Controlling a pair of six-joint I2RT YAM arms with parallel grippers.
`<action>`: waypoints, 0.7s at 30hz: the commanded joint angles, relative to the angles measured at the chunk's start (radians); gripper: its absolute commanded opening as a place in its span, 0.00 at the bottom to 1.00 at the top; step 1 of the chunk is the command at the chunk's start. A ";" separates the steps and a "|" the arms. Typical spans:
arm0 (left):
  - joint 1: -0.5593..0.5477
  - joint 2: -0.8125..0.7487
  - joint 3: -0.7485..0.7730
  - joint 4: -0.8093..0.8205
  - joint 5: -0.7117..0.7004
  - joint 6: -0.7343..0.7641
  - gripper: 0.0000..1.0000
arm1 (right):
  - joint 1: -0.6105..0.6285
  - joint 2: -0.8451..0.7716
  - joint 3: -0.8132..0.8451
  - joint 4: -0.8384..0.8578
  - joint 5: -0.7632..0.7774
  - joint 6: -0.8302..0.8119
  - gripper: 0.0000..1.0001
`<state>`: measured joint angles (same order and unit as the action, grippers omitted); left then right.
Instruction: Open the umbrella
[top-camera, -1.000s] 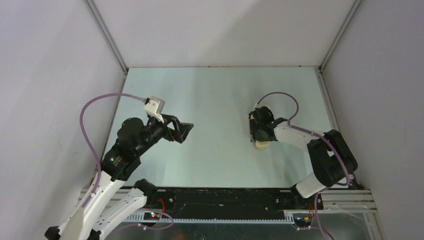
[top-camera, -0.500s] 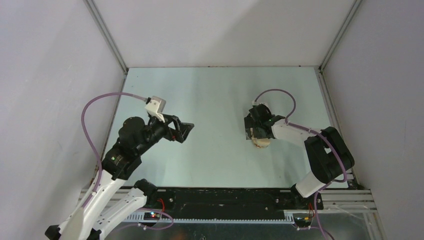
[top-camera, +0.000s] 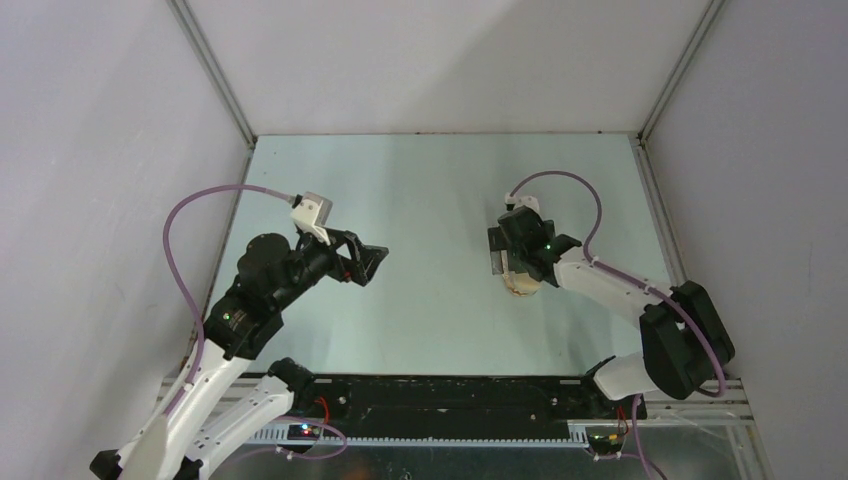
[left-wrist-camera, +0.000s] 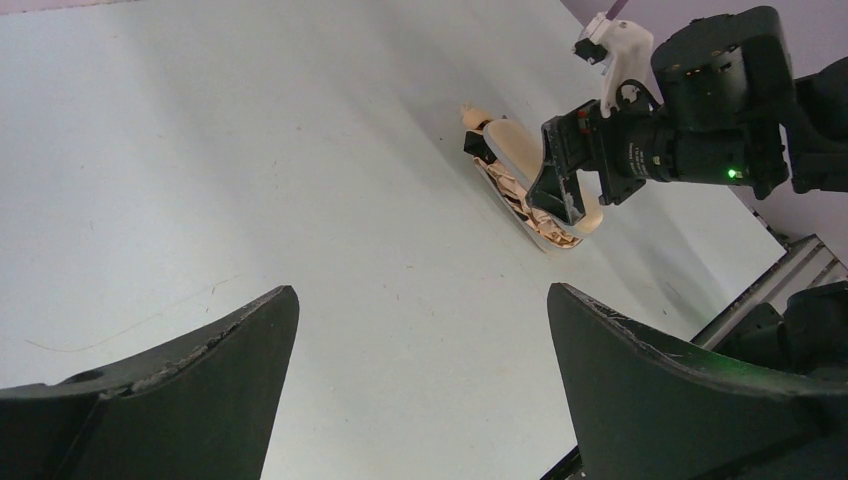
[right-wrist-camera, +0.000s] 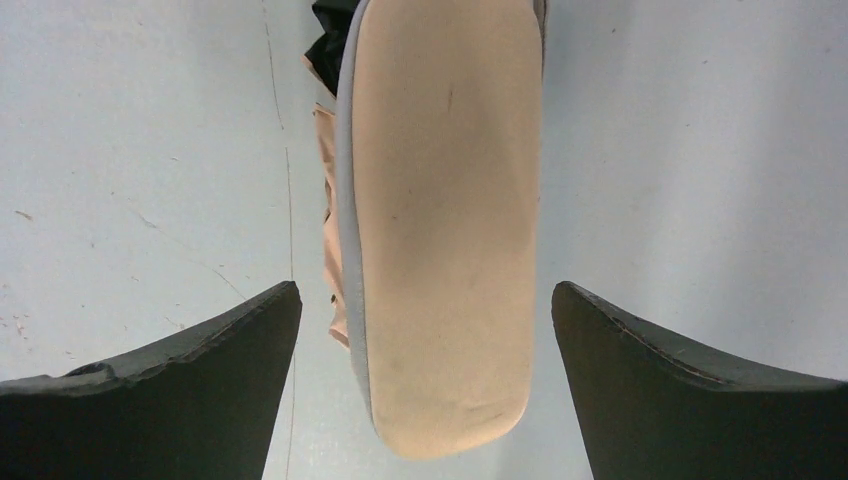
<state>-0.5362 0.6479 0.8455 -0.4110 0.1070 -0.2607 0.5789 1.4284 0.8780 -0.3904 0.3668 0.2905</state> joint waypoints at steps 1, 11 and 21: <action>0.006 0.001 0.024 0.012 0.002 0.020 1.00 | 0.027 -0.037 0.038 -0.026 0.086 -0.003 0.99; 0.007 -0.004 0.021 0.015 0.003 0.018 1.00 | 0.040 -0.023 0.039 -0.070 0.158 0.026 0.99; 0.007 -0.006 0.021 0.014 0.005 0.017 1.00 | 0.039 -0.005 0.039 -0.072 0.161 0.025 0.97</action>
<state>-0.5350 0.6472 0.8455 -0.4137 0.1078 -0.2607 0.6163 1.4136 0.8814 -0.4545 0.4931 0.3023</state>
